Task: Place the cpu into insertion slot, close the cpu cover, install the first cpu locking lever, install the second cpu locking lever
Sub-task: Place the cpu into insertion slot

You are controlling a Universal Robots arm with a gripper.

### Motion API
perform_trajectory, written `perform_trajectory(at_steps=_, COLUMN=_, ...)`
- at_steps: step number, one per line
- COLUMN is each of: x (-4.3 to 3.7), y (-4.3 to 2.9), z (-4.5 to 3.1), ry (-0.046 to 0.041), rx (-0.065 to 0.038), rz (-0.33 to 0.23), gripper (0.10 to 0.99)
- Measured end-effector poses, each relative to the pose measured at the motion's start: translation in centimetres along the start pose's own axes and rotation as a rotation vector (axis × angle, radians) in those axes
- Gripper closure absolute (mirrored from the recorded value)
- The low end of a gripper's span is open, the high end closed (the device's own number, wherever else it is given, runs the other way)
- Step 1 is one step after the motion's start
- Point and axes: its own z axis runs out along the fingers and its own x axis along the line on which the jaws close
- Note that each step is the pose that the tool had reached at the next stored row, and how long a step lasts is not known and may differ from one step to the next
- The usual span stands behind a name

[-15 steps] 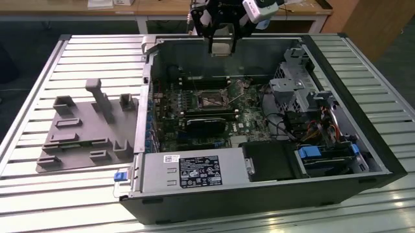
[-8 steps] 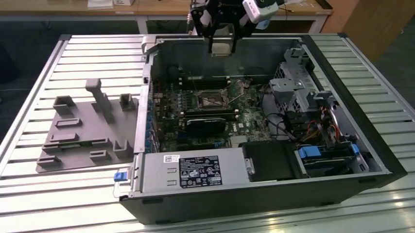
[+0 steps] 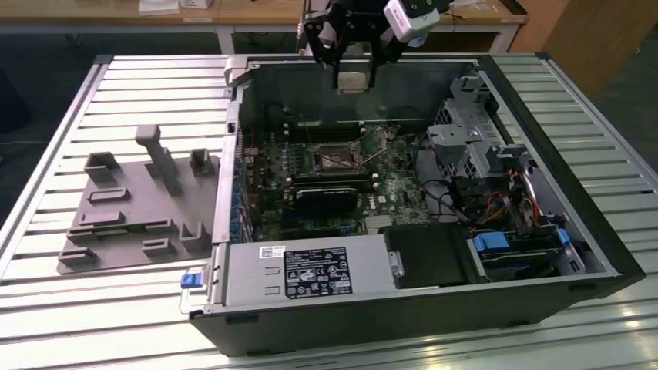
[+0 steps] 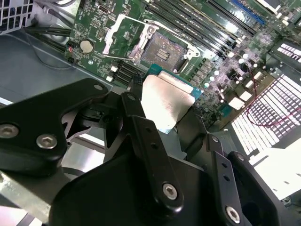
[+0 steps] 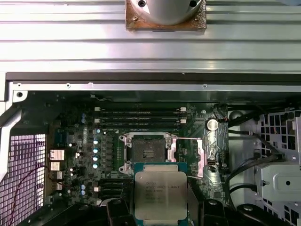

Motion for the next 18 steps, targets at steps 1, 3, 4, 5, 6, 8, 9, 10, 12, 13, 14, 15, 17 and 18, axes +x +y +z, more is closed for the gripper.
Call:
perform_trajectory(at_steps=1, x=0.02, y=-0.01, z=0.13, ry=-0.0029, rx=0.000, rz=0.000, gripper=0.549)
perform_trajectory(at_steps=3, x=0.07, y=-0.04, z=0.38, ry=-0.0062, rx=0.000, rz=-0.001, gripper=0.549)
perform_trajectory(at_steps=4, x=0.10, y=-0.05, z=0.50, ry=-0.0070, rx=0.000, rz=-0.001, gripper=0.549)
perform_trajectory(at_steps=5, x=0.13, y=-0.06, z=0.62, ry=-0.0073, rx=0.000, rz=-0.001, gripper=0.549)
perform_trajectory(at_steps=6, x=0.17, y=-0.07, z=0.75, ry=-0.0074, rx=0.000, rz=-0.001, gripper=0.549)
perform_trajectory(at_steps=8, x=0.21, y=-0.09, z=0.98, ry=-0.0075, rx=0.000, rz=-0.001, gripper=0.549)
perform_trajectory(at_steps=9, x=0.23, y=-0.11, z=1.10, ry=-0.0074, rx=0.000, rz=-0.001, gripper=0.549)
perform_trajectory(at_steps=10, x=0.26, y=-0.12, z=1.24, ry=-0.0074, rx=0.000, rz=-0.001, gripper=0.549)
perform_trajectory(at_steps=12, x=0.30, y=-0.15, z=1.57, ry=-0.0073, rx=0.000, rz=-0.001, gripper=0.549)
perform_trajectory(at_steps=13, x=0.33, y=-0.17, z=1.75, ry=-0.0074, rx=0.000, rz=-0.001, gripper=0.549)
perform_trajectory(at_steps=14, x=0.35, y=-0.18, z=1.93, ry=-0.0074, rx=0.000, rz=-0.001, gripper=0.549)
perform_trajectory(at_steps=15, x=0.38, y=-0.20, z=2.11, ry=-0.0074, rx=0.000, rz=-0.001, gripper=0.549)
perform_trajectory(at_steps=17, x=0.42, y=-0.23, z=2.46, ry=-0.0074, rx=0.000, rz=-0.001, gripper=0.549)
perform_trajectory(at_steps=18, x=0.45, y=-0.25, z=2.63, ry=-0.0074, rx=0.000, rz=-0.001, gripper=0.549)
